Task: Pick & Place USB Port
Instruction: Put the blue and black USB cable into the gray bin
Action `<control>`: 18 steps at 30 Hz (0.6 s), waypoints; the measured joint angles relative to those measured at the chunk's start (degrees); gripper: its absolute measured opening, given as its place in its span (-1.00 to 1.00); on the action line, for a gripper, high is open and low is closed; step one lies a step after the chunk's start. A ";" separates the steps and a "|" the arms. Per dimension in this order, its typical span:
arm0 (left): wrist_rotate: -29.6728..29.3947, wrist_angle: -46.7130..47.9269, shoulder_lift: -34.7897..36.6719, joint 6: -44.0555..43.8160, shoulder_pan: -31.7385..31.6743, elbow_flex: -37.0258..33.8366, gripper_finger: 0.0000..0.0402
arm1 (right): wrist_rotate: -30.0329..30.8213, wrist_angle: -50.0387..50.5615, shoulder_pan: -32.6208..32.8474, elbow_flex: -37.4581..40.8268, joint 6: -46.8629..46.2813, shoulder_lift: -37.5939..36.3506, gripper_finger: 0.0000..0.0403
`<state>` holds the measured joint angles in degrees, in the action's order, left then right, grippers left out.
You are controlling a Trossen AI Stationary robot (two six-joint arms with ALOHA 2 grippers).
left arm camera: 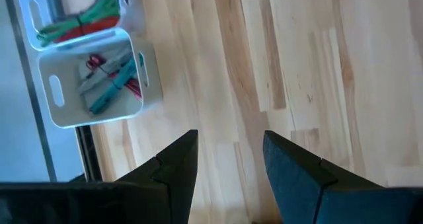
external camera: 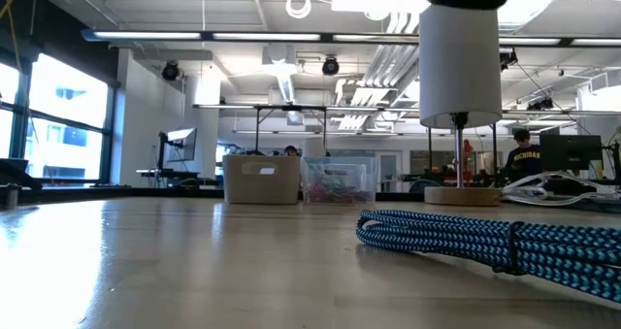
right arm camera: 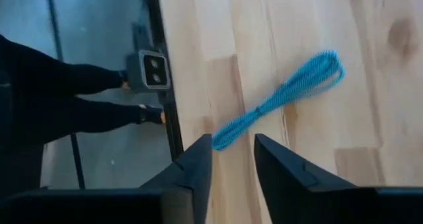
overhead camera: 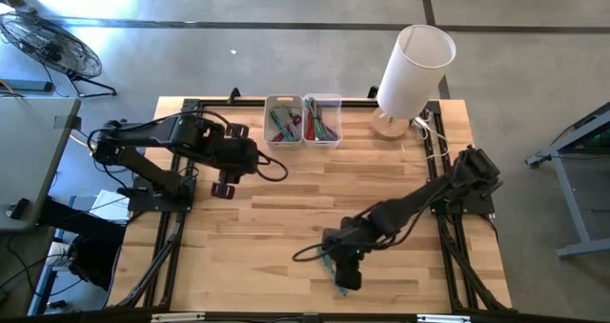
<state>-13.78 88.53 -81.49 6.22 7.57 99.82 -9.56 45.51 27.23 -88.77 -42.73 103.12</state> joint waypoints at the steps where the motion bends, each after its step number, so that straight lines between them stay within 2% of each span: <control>1: 0.02 0.27 0.00 0.00 0.00 -0.43 -0.18 | -0.03 0.35 0.06 0.00 -1.00 0.78 -0.45; 6: 1.00 1.21 0.00 0.46 1.09 -3.25 -0.18 | 0.85 0.39 0.69 0.02 -5.85 5.65 -0.30; 18: 1.25 0.57 -0.02 1.18 4.61 -10.46 -0.18 | 1.07 -0.58 1.26 0.02 -14.29 16.88 -0.28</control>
<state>-12.53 89.09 -81.52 7.40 12.19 89.36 -8.49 44.93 28.49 -88.75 -57.02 120.01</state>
